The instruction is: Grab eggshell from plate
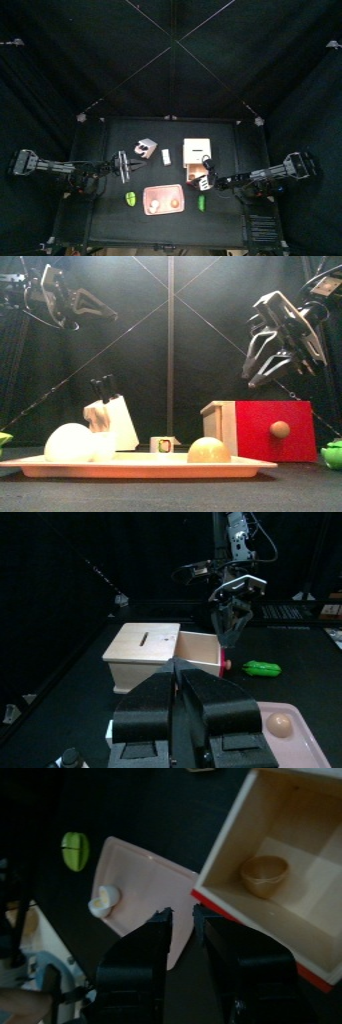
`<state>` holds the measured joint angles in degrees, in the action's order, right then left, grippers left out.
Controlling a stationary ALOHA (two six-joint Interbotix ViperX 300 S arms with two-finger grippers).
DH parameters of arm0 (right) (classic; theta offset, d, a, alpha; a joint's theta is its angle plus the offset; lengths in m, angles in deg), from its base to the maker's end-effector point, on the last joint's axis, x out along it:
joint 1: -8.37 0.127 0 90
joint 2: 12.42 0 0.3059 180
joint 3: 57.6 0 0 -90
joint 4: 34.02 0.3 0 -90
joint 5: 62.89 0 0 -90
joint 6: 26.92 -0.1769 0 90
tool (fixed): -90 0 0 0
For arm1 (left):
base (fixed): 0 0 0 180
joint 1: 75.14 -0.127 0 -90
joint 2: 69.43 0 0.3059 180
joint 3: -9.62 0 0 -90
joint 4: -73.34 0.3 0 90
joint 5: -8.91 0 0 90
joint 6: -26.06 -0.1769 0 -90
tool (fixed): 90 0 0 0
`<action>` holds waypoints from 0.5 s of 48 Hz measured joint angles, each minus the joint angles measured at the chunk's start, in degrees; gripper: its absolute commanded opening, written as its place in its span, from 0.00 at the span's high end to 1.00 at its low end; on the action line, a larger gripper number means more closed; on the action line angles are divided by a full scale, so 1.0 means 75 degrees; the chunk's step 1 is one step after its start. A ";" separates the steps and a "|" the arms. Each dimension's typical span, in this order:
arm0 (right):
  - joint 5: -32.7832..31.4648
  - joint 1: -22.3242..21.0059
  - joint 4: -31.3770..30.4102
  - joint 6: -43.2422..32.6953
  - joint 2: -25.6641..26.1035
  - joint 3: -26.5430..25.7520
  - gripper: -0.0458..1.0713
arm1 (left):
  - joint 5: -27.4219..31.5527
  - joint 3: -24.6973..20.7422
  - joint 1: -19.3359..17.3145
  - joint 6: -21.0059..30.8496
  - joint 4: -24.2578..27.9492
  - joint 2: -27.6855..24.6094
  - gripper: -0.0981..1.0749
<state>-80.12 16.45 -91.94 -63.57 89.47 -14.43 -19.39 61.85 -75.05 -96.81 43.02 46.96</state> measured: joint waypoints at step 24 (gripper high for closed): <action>0.0727 0.0973 -0.3375 0.0000 -0.0422 -0.0902 0.35 | 0.0000 0.0035 -0.0117 -0.0012 0.0000 0.0000 0.50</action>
<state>-74.67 23.75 -117.25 -63.57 86.31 -21.19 -19.39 62.11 -75.93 -96.90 43.02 46.96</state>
